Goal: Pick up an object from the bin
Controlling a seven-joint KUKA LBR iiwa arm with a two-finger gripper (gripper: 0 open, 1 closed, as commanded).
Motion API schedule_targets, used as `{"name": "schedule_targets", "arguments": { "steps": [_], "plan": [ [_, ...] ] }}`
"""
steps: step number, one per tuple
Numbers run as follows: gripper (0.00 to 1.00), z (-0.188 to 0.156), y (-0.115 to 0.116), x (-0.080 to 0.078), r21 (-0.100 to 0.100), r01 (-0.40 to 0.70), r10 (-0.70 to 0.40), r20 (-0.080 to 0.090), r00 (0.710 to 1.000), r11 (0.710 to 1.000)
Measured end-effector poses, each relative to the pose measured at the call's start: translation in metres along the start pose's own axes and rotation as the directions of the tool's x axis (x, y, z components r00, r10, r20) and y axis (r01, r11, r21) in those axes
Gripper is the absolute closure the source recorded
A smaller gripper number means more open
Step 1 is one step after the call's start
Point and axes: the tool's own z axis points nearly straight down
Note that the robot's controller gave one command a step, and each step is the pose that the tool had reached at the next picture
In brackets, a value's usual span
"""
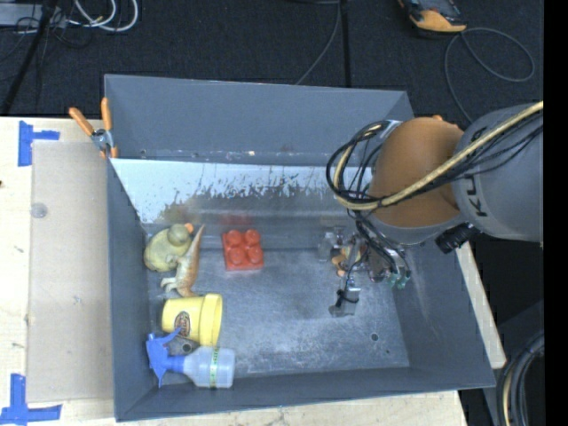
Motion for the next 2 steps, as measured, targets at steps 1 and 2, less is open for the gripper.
{"name": "schedule_targets", "arguments": {
  "steps": [1,2],
  "plan": [
    [0.0,-0.005,0.0,-0.001,0.0,0.0,0.0,0.007,1.0,1.0],
    [0.0,0.031,0.033,-0.013,0.002,0.014,-0.014,0.012,1.0,1.0]
  ]
}}
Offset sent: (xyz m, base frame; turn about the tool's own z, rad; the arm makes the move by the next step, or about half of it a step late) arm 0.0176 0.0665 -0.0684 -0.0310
